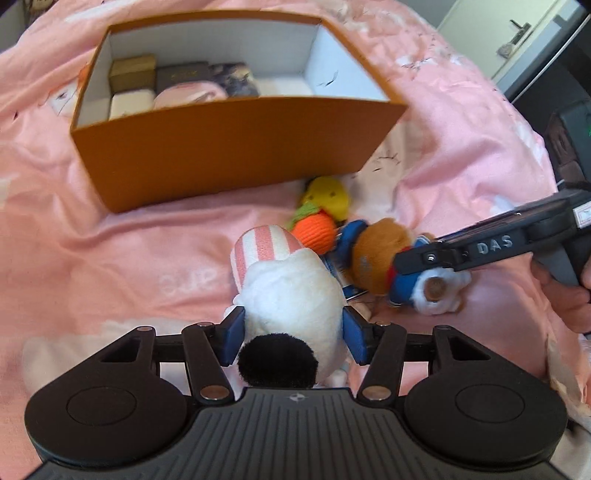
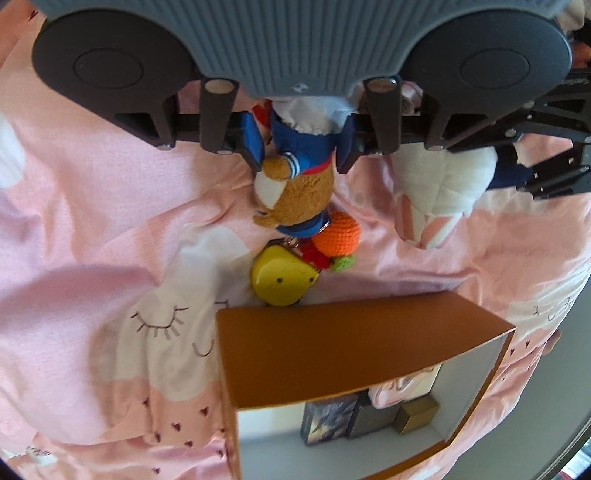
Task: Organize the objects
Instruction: 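Lift the white plush with the left tool while the right tool lifts the brown bear plush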
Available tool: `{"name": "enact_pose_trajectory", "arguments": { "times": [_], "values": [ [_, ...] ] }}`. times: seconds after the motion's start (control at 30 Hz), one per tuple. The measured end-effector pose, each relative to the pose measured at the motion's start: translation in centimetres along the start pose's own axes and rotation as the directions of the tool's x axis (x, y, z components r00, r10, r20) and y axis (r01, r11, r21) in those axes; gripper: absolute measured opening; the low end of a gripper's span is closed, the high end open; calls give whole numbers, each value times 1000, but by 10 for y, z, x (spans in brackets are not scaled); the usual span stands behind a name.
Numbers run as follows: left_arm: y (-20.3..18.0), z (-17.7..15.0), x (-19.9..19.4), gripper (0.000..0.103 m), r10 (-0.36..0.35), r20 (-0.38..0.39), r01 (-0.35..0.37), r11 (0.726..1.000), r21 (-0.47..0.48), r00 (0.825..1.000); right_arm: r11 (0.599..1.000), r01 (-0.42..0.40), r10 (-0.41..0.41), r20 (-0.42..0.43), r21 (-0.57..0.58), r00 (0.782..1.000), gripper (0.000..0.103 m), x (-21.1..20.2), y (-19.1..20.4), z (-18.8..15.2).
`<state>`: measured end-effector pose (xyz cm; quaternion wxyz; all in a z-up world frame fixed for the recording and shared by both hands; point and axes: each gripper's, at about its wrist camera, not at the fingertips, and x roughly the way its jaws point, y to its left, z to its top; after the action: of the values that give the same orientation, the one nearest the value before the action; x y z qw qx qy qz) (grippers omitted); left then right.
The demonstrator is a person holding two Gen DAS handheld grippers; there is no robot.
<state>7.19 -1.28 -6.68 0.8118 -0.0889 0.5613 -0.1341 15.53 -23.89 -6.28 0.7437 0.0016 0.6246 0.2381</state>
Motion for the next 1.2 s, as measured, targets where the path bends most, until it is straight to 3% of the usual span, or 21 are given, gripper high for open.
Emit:
{"name": "enact_pose_trajectory", "arguments": {
  "times": [0.2,0.47,0.57,0.67,0.8,0.97,1.2],
  "values": [
    [32,-3,25,66,-76,-29,69,982,-177,997,1000,12,-12,-21,13,1000,44,12,-3,-2],
    [38,-5,35,69,-103,-21,95,964,-250,994,998,-28,31,-42,64,999,42,28,-12,-12],
    [46,-6,45,74,-145,-35,127,940,-317,989,999,-26,27,-19,30,999,41,24,-6,-15],
    [49,-11,51,71,-185,-31,161,917,-365,982,1000,-14,14,-6,-10,1000,41,21,1,-19],
    [40,-13,41,69,-151,5,145,935,-324,988,1000,0,1,9,-24,1000,41,20,4,-23],
    [21,-11,19,69,-84,64,95,975,-201,994,1000,-5,6,36,-28,999,40,9,8,-25],
    [9,-5,-13,68,-87,146,104,988,-112,985,998,-52,54,111,-22,992,40,-24,16,-21]
  ]
}}
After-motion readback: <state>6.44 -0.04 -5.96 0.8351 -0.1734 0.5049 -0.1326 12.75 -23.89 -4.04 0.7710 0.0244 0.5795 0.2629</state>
